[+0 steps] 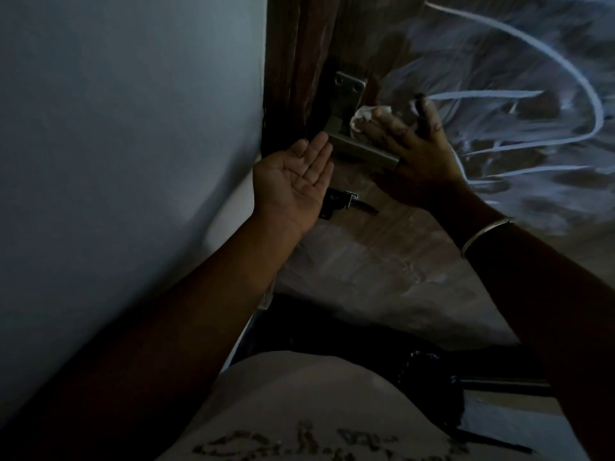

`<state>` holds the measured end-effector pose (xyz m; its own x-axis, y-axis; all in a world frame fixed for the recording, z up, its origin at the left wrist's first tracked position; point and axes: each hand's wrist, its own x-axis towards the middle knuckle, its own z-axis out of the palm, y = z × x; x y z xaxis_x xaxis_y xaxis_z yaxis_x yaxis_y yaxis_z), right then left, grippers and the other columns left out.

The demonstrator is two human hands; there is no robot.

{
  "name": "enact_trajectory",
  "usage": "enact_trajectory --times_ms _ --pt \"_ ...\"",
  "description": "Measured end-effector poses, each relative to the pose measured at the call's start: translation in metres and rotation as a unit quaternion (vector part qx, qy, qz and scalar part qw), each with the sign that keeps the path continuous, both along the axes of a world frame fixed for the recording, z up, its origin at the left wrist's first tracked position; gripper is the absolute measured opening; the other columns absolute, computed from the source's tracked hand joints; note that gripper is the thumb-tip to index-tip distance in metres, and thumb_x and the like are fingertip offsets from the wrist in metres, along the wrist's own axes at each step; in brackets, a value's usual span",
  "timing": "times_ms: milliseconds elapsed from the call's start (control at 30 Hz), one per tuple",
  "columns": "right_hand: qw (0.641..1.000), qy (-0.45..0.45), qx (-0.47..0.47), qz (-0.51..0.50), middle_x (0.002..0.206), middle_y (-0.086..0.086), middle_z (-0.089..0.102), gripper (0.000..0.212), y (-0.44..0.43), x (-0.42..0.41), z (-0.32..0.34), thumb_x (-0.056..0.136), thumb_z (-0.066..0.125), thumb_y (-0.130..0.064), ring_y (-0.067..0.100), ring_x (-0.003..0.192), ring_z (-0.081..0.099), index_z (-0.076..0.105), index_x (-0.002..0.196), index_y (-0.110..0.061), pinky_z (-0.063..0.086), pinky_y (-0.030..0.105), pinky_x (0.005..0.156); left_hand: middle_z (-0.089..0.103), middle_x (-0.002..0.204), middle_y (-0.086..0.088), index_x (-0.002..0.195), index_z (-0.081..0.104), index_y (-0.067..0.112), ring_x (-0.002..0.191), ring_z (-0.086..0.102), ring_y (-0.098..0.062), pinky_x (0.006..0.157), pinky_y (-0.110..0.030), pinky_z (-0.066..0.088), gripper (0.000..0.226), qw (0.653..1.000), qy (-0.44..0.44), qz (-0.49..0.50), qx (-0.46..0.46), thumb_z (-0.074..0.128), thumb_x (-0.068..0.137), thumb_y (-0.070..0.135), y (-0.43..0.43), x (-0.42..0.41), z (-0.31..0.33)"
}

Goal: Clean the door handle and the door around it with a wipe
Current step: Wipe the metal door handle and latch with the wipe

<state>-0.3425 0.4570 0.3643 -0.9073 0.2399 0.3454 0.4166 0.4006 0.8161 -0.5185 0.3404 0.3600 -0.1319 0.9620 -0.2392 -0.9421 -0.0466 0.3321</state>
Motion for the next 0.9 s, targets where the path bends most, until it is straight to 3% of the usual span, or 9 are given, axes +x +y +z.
enact_trajectory --times_ms 267,367,433,500,600,700,733,800,900 --pt "0.992 -0.096 0.078 0.013 0.146 -0.001 0.041 0.045 0.008 0.006 0.037 0.096 0.043 -0.034 0.031 0.134 0.037 0.037 0.140 -0.025 0.023 0.067 0.099 0.064 0.106 -0.008 0.082 0.057 0.008 0.111 0.054 -0.023 0.099 -0.039 0.039 0.027 1.000 0.010 -0.002 -0.009 0.031 0.088 0.007 -0.001 0.001 -0.003" --pt "0.996 -0.009 0.076 0.050 0.127 -0.001 0.061 0.030 0.001 0.005 0.040 0.096 0.050 -0.031 0.029 0.116 0.058 0.059 0.123 -0.020 0.040 0.063 0.090 0.064 0.108 -0.008 0.080 0.058 0.008 0.112 0.054 -0.022 0.097 -0.037 0.040 0.027 1.000 0.017 -0.002 -0.013 0.032 0.087 0.007 -0.002 0.002 -0.002" --pt "0.994 0.063 0.050 0.081 0.111 0.000 0.070 0.024 -0.002 0.002 0.041 0.095 0.052 -0.028 0.028 0.095 0.068 0.069 0.107 -0.017 0.052 0.046 0.083 0.063 0.110 -0.009 0.082 0.058 0.008 0.112 0.054 -0.023 0.097 -0.037 0.040 0.026 1.000 0.019 -0.002 -0.017 0.033 0.086 0.007 -0.002 0.002 -0.001" --pt "0.987 0.117 -0.042 0.104 0.095 0.010 0.071 0.023 -0.010 -0.004 0.043 0.096 0.048 -0.018 0.030 0.078 0.067 0.070 0.096 -0.008 0.051 0.034 0.068 0.062 0.113 -0.010 0.084 0.058 0.008 0.113 0.054 -0.023 0.097 -0.037 0.040 0.025 1.000 0.020 0.000 -0.018 0.033 0.086 0.006 -0.002 0.001 -0.002" --pt "0.927 0.291 -0.235 0.038 0.100 0.025 0.064 0.027 -0.024 -0.023 0.049 0.092 0.045 -0.015 0.039 0.091 0.062 0.062 0.104 0.003 0.051 0.042 0.071 0.059 0.123 -0.014 0.086 0.058 0.007 0.117 0.053 -0.026 0.098 -0.037 0.040 0.025 0.999 0.024 -0.002 -0.029 0.033 0.086 0.006 -0.001 0.001 -0.001" --pt "0.788 0.478 -0.389 0.005 0.105 0.022 0.064 0.029 -0.037 -0.045 0.055 0.093 0.046 -0.017 0.032 0.094 0.061 0.059 0.110 0.002 0.048 0.036 0.078 0.056 0.126 -0.017 0.089 0.057 0.007 0.120 0.051 -0.028 0.098 -0.038 0.040 0.023 0.999 0.026 0.000 -0.039 0.034 0.087 0.006 -0.002 0.001 0.000" --pt "0.762 0.499 -0.413 -0.006 0.102 0.022 0.065 0.027 -0.039 -0.050 0.056 0.092 0.048 -0.014 0.029 0.090 0.061 0.060 0.109 0.003 0.046 0.029 0.073 0.055 0.128 -0.018 0.090 0.057 0.007 0.121 0.050 -0.029 0.099 -0.038 0.039 0.023 0.999 0.025 0.000 -0.040 0.034 0.088 0.006 -0.002 0.001 0.001" --pt "0.772 0.477 -0.414 -0.070 0.101 0.020 0.066 0.025 -0.042 -0.058 0.054 0.092 0.051 -0.015 0.024 0.085 0.062 0.061 0.107 0.002 0.038 0.019 0.065 0.052 0.132 -0.018 0.092 0.056 0.007 0.123 0.048 -0.030 0.100 -0.038 0.038 0.024 0.999 0.028 -0.005 -0.041 0.033 0.089 0.007 -0.003 0.003 0.002" --pt "0.782 0.420 -0.439 -0.136 0.110 0.019 0.066 0.028 -0.040 -0.068 0.047 0.092 0.052 -0.016 0.029 0.096 0.063 0.060 0.115 -0.001 0.044 0.024 0.072 0.051 0.133 -0.018 0.092 0.056 0.007 0.124 0.048 -0.029 0.100 -0.038 0.037 0.024 0.998 0.039 -0.007 -0.040 0.032 0.089 0.006 -0.003 0.004 0.002"
